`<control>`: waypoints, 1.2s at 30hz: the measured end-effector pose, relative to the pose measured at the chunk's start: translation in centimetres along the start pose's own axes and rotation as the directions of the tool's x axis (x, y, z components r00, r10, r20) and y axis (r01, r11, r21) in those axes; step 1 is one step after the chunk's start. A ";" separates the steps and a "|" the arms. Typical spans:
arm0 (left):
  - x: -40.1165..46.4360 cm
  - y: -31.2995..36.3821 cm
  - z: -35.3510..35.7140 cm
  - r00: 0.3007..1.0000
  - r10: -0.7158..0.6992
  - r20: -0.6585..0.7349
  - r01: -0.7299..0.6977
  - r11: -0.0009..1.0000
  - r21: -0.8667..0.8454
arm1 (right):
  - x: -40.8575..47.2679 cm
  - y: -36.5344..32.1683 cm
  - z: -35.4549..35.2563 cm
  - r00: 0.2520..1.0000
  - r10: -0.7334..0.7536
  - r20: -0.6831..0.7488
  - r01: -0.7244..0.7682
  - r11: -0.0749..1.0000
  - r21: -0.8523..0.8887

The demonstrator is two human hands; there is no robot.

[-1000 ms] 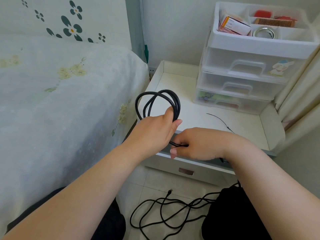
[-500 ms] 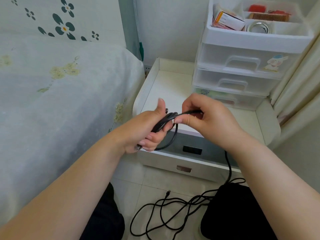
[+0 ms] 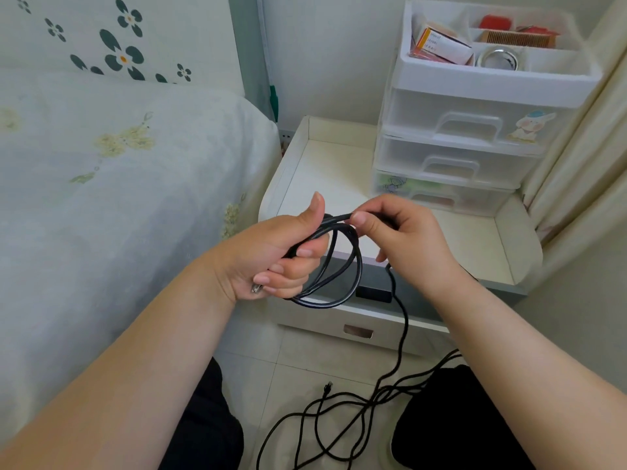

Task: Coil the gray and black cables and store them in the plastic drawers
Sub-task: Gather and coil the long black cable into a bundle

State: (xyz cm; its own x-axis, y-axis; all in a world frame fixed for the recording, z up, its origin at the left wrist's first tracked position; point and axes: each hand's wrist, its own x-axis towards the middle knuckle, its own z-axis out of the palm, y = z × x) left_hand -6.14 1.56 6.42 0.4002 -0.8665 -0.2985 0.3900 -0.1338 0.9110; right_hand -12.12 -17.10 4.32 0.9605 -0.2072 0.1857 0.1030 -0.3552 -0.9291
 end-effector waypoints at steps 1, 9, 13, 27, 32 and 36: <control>0.1 0.0 0.1 1.000 -0.009 -0.004 0.010 1.000 0.014 | 0.0 -0.1 0.0 1.000 -0.004 -0.016 0.004 1.000 -0.001; 0.3 0.6 0.1 0.994 0.091 0.065 -0.068 0.954 -0.293 | -1.2 -1.1 2.5 0.928 0.295 0.227 -0.372 0.708 0.600; 0.7 1.0 -0.2 0.983 0.182 0.023 -0.154 0.884 -0.440 | -1.4 -1.6 2.5 0.875 0.299 0.381 -0.484 0.575 0.660; 1.8 0.2 1.2 0.986 0.144 0.079 -0.094 0.890 -0.446 | -0.5 -2.3 1.3 0.882 0.328 0.337 -0.459 0.440 0.772; 1.9 0.5 1.5 0.972 0.185 0.148 -0.100 0.886 -0.452 | -0.4 -1.6 1.6 0.896 0.351 0.273 -0.436 0.570 0.697; 1.8 0.6 1.7 0.972 0.190 0.137 -0.106 0.880 -0.463 | 0.0 -1.0 1.0 0.940 0.279 0.195 -0.339 0.799 0.496</control>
State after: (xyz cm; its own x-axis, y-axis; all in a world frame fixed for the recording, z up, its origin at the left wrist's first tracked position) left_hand -6.55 -0.91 6.88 0.3491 -0.9338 -0.0784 0.6847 0.1971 0.7016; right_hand -11.94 -15.83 4.97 0.9824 -0.1163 -0.1463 -0.1154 0.2383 -0.9643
